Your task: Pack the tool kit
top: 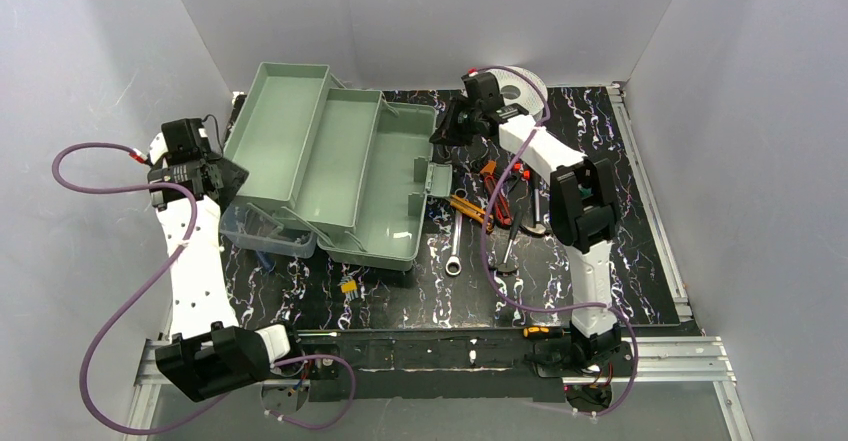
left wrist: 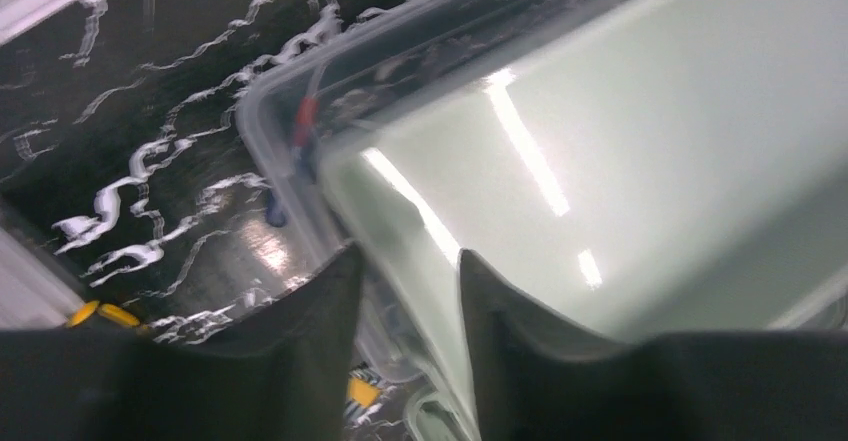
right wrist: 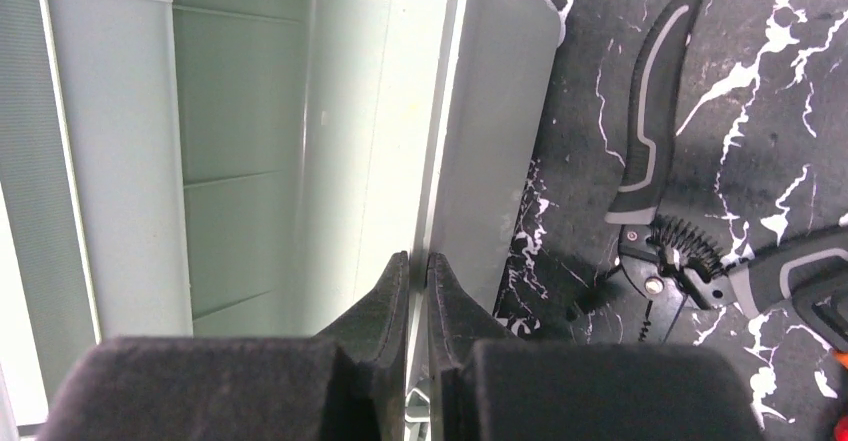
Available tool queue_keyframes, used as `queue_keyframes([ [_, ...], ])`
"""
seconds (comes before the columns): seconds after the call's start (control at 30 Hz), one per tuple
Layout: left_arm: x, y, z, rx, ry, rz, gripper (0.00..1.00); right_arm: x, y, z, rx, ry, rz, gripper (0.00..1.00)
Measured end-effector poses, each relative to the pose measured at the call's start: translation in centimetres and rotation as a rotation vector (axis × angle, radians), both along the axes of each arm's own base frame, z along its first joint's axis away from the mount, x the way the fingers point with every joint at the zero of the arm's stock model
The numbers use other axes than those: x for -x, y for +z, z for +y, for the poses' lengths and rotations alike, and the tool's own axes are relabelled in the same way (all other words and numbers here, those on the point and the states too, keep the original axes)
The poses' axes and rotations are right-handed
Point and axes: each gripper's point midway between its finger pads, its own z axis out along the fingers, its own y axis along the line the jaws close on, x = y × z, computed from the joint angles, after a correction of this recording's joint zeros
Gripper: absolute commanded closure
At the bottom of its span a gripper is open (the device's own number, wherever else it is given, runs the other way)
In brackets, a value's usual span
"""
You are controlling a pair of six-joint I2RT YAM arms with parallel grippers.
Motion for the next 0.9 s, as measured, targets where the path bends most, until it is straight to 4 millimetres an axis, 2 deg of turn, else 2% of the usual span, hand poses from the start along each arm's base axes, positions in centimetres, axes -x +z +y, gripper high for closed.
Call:
queue_keyframes([
  [0.07,-0.7,0.4,-0.1,-0.001,-0.023,-0.032,0.08,-0.4,0.0,0.3,-0.004,0.004,-0.004,0.95],
  [0.1,-1.0,0.6,-0.3,0.002,-0.035,-0.046,0.02,-0.5,0.1,0.5,-0.006,0.006,-0.006,0.95],
  [0.23,-1.5,1.4,-0.8,0.011,-0.064,-0.093,0.02,-1.8,0.3,1.3,-0.004,0.012,-0.013,0.95],
  [0.4,-1.0,2.5,-1.4,0.004,-0.102,-0.139,0.02,-3.6,0.5,1.6,-0.006,0.008,-0.019,0.94],
  [0.57,-0.1,3.7,-2.1,-0.019,-0.151,-0.183,0.02,-4.7,0.7,1.4,-0.012,0.011,-0.019,0.87],
  [0.63,0.2,4.1,-2.2,-0.039,-0.173,-0.191,0.02,-5.1,0.8,1.2,-0.017,0.013,-0.016,0.79],
  [0.7,0.5,4.4,-2.4,-0.055,-0.210,-0.198,0.02,-5.2,0.9,0.8,-0.025,0.014,-0.010,0.63],
  [0.73,0.5,4.6,-2.7,-0.060,-0.236,-0.204,0.02,-5.3,1.0,0.7,-0.032,0.014,-0.010,0.59],
  [0.9,1.5,5.1,-4.4,-0.048,-0.339,-0.232,0.02,-5.8,2.8,-0.2,-0.051,0.008,-0.043,0.49],
])
